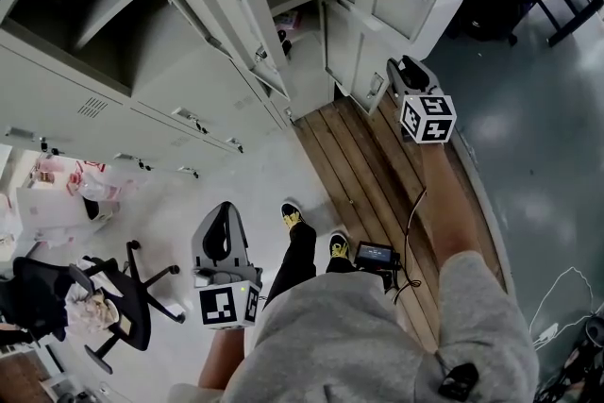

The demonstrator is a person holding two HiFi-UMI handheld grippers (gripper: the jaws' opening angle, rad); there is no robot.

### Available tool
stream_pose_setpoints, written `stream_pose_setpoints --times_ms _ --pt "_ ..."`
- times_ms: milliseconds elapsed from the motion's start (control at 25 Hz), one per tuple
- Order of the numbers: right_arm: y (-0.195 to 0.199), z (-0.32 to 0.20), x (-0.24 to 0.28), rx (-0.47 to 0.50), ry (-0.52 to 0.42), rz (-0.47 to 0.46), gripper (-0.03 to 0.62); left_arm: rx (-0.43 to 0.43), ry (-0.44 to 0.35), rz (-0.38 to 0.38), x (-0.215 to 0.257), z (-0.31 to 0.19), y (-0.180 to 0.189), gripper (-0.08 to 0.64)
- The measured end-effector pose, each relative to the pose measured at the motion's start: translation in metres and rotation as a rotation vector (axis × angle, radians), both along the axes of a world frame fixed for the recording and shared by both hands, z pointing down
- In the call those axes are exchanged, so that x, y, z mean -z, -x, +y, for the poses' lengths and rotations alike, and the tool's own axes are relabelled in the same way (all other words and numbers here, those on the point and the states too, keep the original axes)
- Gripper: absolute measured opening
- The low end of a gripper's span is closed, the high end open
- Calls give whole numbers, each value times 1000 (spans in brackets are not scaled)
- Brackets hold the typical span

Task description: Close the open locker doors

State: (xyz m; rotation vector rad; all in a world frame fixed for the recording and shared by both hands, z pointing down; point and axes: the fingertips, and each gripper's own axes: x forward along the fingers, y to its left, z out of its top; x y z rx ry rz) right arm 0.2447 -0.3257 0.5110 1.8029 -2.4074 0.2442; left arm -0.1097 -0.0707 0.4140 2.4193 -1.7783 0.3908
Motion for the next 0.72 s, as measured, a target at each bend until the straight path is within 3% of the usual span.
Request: stream_pose_setpoints --times_ms 400,480,720 --pt "60 34 3 136 -11 13 132 1 -6 7 0 12 2 11" --pt "74 37 2 158 -13 22 101 8 -10 11 0 17 4 11" --pt "117 40 2 227 -20 28 98 52 -16 11 1 29 20 11"
